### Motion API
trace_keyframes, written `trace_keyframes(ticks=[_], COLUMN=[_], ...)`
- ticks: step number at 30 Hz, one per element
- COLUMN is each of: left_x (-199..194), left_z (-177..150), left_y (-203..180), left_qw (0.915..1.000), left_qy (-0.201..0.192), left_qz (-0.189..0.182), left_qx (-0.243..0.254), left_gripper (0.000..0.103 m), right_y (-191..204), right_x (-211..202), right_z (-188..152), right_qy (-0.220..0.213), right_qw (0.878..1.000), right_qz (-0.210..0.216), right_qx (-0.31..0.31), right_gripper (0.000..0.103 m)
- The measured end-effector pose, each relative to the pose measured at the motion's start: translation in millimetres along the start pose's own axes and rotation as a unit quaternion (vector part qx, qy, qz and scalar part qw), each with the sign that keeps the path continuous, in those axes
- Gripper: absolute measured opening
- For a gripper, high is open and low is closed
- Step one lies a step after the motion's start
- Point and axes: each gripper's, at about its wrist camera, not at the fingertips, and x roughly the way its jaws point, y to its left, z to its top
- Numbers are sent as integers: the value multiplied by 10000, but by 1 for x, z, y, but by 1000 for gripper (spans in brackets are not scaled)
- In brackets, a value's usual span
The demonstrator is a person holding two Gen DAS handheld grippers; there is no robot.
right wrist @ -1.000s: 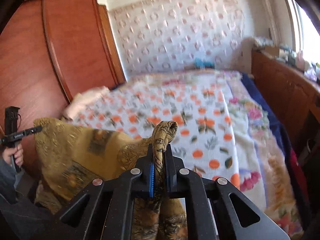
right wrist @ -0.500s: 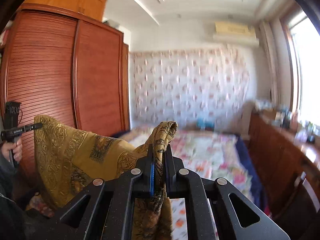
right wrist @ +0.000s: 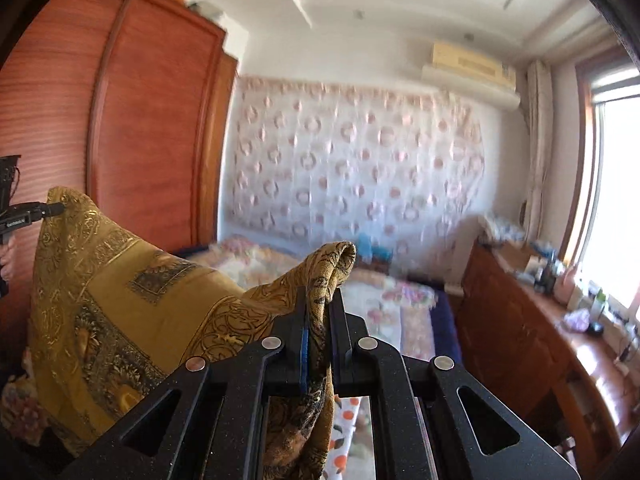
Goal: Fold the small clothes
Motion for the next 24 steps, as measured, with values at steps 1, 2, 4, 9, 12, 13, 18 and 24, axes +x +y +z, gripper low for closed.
trace_keyframes(ticks=[1, 2, 4, 9, 12, 13, 18, 24], left_x=[26, 61, 104, 165, 176, 176, 168, 157], left_z=[-11, -26, -43, -69, -66, -65, -66, -73], left_y=[2, 5, 8, 6, 6, 6, 10, -3], left_qw=[9998, 9988, 9966, 9910, 9897, 9893, 9879, 9852], left_qy=[208, 488, 824, 1330, 1413, 1434, 1534, 1690], left_qz=[40, 101, 96, 172, 208, 254, 213, 154], left_qx=[6, 30, 1, -21, 36, 49, 47, 224], left_gripper=[8, 9, 9, 9, 13, 17, 49, 49], right_y=[2, 3, 11, 19, 11, 5, -10, -15], right_x=[31, 65, 124, 215, 243, 254, 277, 282], right_z=[-10, -23, -42, -82, -91, -88, -77, -73], right_qy=[217, 435, 934, 1823, 2043, 2081, 2316, 2516], right_qw=[9997, 9990, 9951, 9824, 9784, 9777, 9725, 9669], right_qz=[-45, -77, -269, -325, -288, -274, -175, -289], right_qx=[28, 54, -160, -230, -100, -27, 154, 306], right_gripper=[8, 8, 8, 8, 8, 8, 8, 27])
